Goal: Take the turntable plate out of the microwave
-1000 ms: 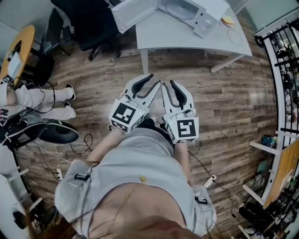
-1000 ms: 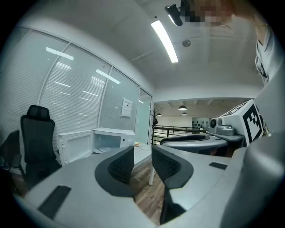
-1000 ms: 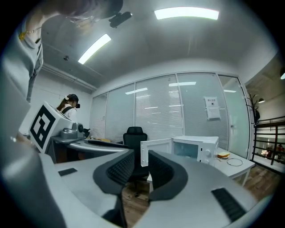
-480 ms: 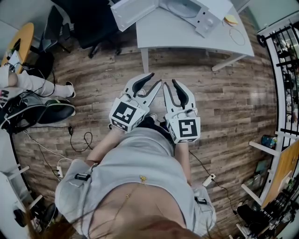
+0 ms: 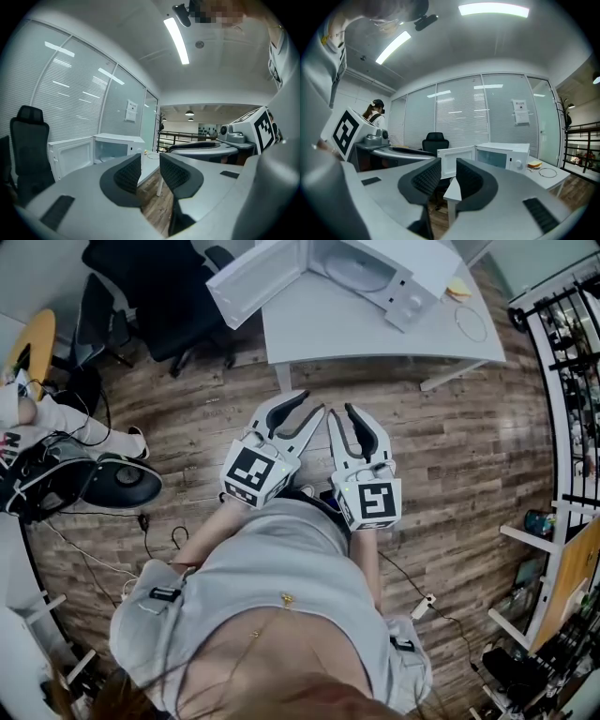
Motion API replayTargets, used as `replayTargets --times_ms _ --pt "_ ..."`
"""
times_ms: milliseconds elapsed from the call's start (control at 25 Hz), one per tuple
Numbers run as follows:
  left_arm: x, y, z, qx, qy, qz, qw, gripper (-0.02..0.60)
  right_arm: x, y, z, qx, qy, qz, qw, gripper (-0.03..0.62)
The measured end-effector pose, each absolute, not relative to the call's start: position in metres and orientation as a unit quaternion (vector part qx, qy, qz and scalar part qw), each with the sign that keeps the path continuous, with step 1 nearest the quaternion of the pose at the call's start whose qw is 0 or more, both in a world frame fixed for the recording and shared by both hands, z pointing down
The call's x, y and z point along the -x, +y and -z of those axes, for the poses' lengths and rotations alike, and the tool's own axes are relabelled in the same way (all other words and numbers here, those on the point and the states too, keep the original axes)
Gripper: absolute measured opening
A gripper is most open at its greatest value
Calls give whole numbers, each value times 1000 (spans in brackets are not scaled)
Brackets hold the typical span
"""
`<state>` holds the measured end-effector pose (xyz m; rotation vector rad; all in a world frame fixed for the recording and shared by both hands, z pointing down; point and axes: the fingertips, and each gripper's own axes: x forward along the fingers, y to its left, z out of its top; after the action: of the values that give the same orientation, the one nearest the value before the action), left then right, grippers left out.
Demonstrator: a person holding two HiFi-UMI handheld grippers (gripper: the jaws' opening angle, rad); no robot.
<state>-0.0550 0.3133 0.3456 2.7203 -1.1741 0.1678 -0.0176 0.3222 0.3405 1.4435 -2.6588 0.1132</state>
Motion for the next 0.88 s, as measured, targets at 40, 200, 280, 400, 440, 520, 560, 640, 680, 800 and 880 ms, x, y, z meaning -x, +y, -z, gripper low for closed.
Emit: replayTargets --times_ms 40,200,280,400,440,520,560,640,680,800,880 --pt "54 309 -345 -914 -392 -55 85 124 18 318 -341 -477 -876 -38 58 104" --pt "57 281 -346 -917 -387 -54 83 124 23 292 -341 -475 -877 -36 59 104" --pt "60 266 -346 -917 -387 -52 84 124 27 278 -341 -473 -879 -32 58 104" --pt "63 248 -348 -919 -382 -51 86 124 31 259 -342 -474 -878 -32 57 104" --pt "64 242 -349 -920 -379 -53 86 124 32 254 -343 -476 -877 -34 56 104" --pt "65 231 -351 -922 -373 -56 87 124 34 242 -345 -480 -875 -37 56 104" --pt "67 226 -351 -922 -371 -57 88 124 36 237 -345 -481 -874 -37 56 104" --pt "71 216 -352 -923 -369 -56 91 124 40 227 -345 -482 -874 -36 58 104" --pt "72 211 -353 -924 -367 -56 92 124 41 222 -345 -483 -873 -36 58 104" --pt "77 199 -355 -926 -362 -59 94 124 45 210 -346 -490 -869 -38 58 104" --pt "80 193 -357 -928 -356 -59 95 124 49 204 -347 -493 -867 -39 59 104"
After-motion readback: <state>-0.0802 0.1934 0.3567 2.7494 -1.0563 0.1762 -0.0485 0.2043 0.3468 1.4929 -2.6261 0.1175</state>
